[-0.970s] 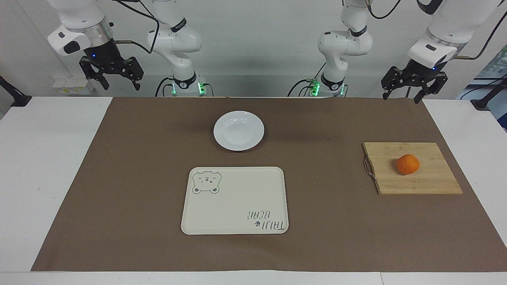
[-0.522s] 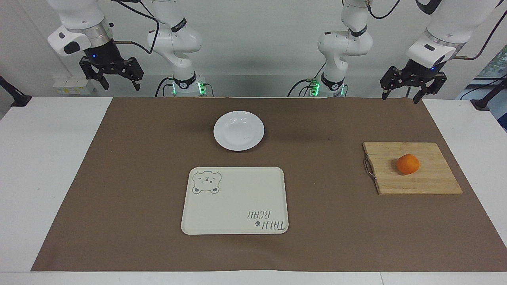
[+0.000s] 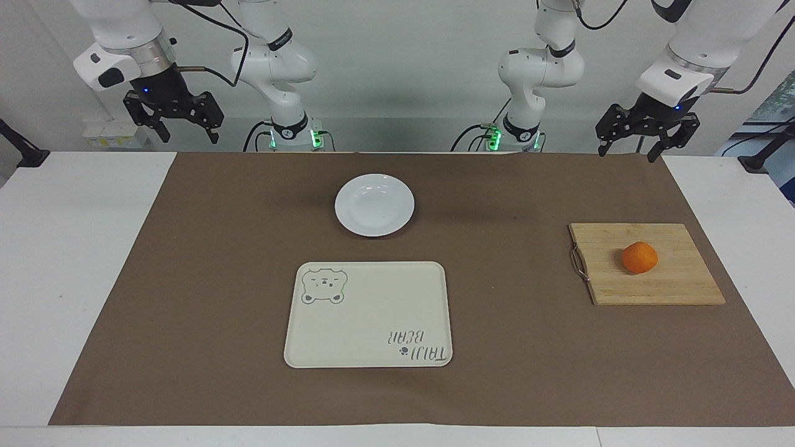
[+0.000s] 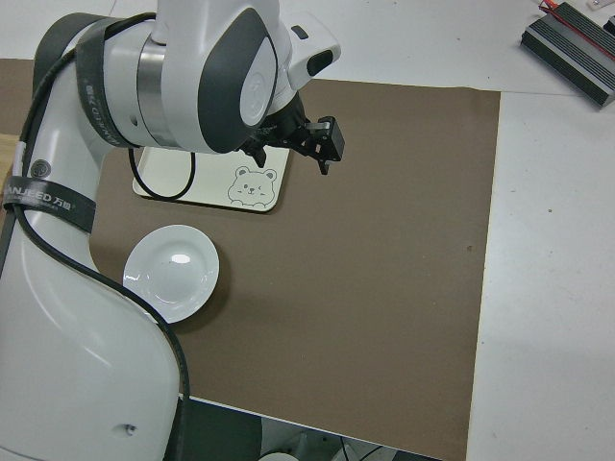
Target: Place orange and plate with both arms
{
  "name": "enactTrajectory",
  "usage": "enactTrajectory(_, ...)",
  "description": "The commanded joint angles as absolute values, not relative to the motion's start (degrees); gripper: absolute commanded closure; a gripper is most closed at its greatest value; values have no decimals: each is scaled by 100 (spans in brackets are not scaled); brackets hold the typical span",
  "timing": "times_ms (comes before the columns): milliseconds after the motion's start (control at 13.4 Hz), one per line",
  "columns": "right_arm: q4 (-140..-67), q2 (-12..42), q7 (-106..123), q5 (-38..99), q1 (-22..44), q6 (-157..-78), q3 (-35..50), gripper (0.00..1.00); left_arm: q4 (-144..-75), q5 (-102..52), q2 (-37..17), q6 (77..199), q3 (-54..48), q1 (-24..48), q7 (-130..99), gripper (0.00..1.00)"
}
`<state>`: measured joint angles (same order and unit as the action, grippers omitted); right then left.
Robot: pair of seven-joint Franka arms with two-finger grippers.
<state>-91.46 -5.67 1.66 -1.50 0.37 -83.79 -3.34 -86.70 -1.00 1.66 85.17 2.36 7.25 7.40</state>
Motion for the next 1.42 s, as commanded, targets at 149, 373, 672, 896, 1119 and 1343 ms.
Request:
enactTrajectory(149,-9167,-580,176,-176,-9,-8438,-299,0,-8842,-149,290,8648,255,800,650,0)
enactTrajectory(373,-9167,-580,176,-176,-9,-8446,-299,0,-8850,-149,290,8657,255,791,668,0)
enactTrajectory(672,-9167,-580,176,-167,-9,-8438,-299,0,-8851,-149,290,8657,255,791,703,0)
enactTrajectory(896,-9185,-589,167,-150,-9,-8437,-299,0,-8859,-149,290,8666,255,791,756,0)
enactTrajectory(1119,-9193,-598,167,-123,-9,-8420,-299,0,-8894,-149,299,8815,255,782,765,0)
enactTrajectory(1343,-9228,-615,158,-106,-9,-8420,-299,0,-9131,-158,281,9209,272,686,991,0)
